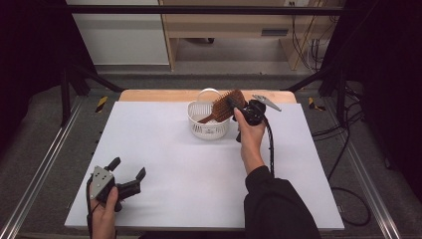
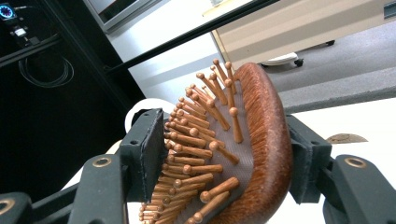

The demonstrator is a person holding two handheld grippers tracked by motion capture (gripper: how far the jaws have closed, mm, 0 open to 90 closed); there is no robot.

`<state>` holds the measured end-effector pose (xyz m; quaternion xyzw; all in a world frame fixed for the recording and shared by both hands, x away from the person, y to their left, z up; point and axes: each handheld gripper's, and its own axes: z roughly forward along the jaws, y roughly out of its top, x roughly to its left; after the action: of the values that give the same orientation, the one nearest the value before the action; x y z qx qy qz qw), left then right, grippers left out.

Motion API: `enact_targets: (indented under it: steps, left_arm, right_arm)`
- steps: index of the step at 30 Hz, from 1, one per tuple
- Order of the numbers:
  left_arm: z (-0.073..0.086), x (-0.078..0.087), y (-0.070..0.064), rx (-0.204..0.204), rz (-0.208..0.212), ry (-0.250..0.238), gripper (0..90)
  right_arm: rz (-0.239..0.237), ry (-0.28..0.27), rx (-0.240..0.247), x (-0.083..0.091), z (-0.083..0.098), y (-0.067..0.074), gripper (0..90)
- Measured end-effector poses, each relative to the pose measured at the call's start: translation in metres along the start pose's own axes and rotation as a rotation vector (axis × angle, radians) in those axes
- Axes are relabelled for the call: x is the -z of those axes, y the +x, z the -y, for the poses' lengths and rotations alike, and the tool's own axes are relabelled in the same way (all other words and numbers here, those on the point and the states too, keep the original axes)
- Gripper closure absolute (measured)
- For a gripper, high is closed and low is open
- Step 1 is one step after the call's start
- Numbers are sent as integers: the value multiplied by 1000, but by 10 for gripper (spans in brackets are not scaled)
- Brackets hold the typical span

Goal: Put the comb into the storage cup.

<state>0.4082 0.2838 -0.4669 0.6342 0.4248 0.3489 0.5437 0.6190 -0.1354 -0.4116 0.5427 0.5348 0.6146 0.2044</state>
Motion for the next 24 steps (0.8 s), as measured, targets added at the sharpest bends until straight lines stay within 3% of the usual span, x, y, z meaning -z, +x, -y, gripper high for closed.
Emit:
enact_targets:
  steps: [16, 24]
  left_arm:
    - [0, 0, -1, -3, 5, 4, 32]
    - [0, 0, 0, -2, 5, 3, 32]
  right_arm:
    - [37, 18, 21, 1, -1, -4, 313]
    - [37, 16, 41, 2, -2, -3, 225]
